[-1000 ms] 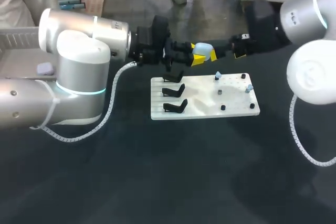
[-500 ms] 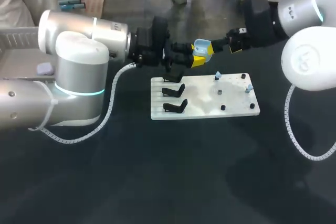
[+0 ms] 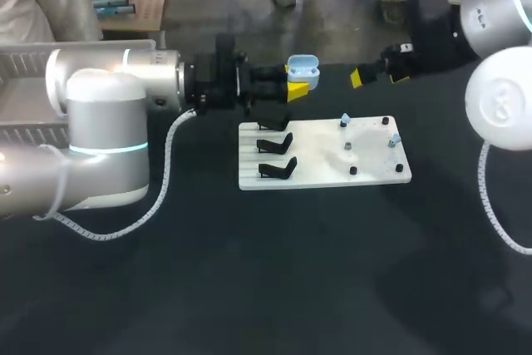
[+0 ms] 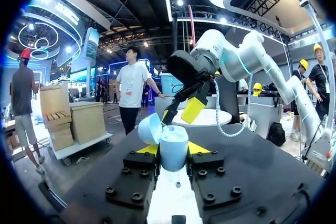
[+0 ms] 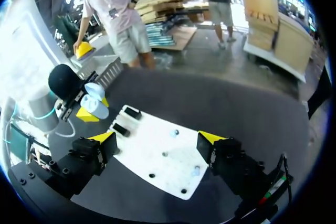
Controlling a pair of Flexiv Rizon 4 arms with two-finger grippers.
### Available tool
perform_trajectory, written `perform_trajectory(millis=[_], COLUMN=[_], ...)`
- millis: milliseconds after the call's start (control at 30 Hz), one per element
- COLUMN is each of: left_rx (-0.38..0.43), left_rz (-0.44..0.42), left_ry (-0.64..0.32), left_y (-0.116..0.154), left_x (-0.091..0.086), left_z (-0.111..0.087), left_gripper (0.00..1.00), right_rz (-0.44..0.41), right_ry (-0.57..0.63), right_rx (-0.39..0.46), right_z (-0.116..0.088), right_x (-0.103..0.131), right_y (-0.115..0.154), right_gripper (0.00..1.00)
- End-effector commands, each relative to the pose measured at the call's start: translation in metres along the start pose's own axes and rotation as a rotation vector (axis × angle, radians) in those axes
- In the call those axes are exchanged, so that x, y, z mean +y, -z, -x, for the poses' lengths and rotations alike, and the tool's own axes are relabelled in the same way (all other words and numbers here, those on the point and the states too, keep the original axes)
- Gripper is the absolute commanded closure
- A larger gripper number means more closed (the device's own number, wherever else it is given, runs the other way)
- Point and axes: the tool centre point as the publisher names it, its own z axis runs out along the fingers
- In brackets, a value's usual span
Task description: Pick up each earbud case from the left stands, insert the matching earbuds, close the lid, and place the case in the box.
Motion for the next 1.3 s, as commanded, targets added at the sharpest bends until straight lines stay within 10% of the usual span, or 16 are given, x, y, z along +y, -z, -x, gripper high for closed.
perform_trajectory(millis=[33, 1300], left_rx=[-0.046, -0.024], left_rz=[0.014, -0.042], left_ry=[-0.009, 0.028], left_y=[0.010, 0.011], left_x=[-0.008, -0.003], left_z=[0.004, 0.009], left_gripper=[1.00, 1.00], right_rz=[-0.160, -0.477], right_ry=[-0.009, 0.028], right_rx=[0.026, 0.340], right_z=[-0.016, -0.079], right_x=[-0.004, -0.039], right_y=[0.014, 0.012], right_gripper=[0.00, 0.00])
